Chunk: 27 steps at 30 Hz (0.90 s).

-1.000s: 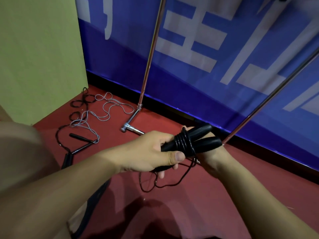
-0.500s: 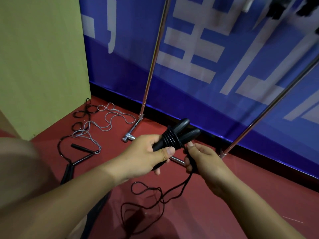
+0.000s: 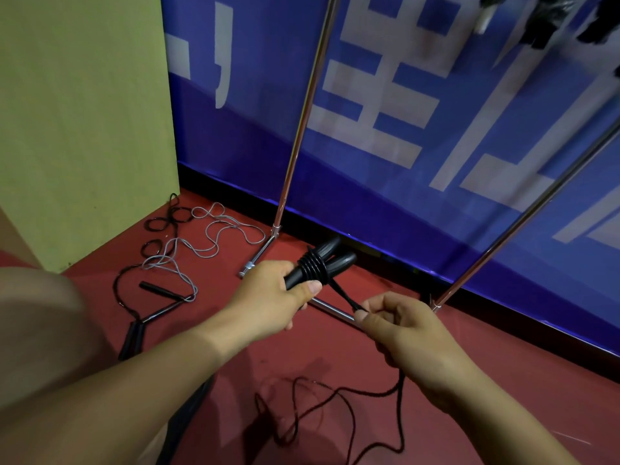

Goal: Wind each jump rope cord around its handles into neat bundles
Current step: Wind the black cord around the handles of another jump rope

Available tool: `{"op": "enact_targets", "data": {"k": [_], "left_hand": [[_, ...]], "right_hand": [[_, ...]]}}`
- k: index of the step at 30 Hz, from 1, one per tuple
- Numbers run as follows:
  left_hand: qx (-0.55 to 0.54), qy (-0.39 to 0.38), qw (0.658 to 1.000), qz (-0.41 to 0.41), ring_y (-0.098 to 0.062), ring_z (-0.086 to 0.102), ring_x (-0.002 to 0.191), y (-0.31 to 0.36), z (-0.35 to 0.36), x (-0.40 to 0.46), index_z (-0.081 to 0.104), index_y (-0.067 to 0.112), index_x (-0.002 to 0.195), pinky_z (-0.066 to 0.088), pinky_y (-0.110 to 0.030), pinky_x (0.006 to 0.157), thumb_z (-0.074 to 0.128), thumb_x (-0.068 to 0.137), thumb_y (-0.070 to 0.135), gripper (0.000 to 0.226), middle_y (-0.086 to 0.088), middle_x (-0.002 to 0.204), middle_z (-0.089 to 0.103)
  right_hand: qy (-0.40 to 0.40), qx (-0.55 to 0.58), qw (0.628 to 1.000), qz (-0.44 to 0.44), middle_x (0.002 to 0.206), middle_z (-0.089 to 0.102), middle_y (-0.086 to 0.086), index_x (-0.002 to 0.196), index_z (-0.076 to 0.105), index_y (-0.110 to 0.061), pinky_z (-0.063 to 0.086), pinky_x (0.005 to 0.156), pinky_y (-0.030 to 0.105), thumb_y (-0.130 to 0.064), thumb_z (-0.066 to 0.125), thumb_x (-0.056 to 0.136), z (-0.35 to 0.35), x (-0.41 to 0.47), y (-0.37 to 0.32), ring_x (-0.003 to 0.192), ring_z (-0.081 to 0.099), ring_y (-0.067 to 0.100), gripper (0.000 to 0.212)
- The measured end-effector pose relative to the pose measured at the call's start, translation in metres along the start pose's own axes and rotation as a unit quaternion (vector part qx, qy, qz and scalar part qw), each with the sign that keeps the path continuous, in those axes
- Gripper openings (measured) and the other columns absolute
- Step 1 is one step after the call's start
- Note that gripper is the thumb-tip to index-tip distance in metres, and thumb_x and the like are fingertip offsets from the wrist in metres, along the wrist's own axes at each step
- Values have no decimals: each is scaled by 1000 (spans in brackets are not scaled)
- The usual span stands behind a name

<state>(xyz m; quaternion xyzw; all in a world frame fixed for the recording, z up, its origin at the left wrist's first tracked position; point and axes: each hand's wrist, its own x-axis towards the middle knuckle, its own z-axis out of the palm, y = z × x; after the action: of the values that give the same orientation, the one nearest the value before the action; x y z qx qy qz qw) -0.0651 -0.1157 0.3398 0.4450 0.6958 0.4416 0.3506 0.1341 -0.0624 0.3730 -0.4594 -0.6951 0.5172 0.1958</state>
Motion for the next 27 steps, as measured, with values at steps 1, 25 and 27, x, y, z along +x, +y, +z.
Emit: {"op": "enact_targets", "data": {"k": [1,25,27], "left_hand": [[10,-2,1000,-1,-14,59,45,0,1,1,63,8,86,44,-17,44,66,94,31,24,-10,81,74],[162,82,981,60,-20,50,54,-2,2,3,58,15,75,36,-32,52,70,85,51,39,5,54,47],[164,83,981,61,-19,49,53,-3,2,3,56,15,74,35,-32,52,69,85,51,40,5,54,46]], "right_hand": [[0,-9,1000,-5,52,45,-10,89,65,-6,29,44,17,-16,67,92,0,0,-1,50,35,8,11],[93,-296,950,-39,60,59,-8,72,62,-19,50,65,34,-40,63,90,-13,9,5,64,60,17,27],[54,-203,977,-15,54,51,-5,66,60,-16,49,59,35,-37,60,95,-12,8,2,54,54,17,36]]}}
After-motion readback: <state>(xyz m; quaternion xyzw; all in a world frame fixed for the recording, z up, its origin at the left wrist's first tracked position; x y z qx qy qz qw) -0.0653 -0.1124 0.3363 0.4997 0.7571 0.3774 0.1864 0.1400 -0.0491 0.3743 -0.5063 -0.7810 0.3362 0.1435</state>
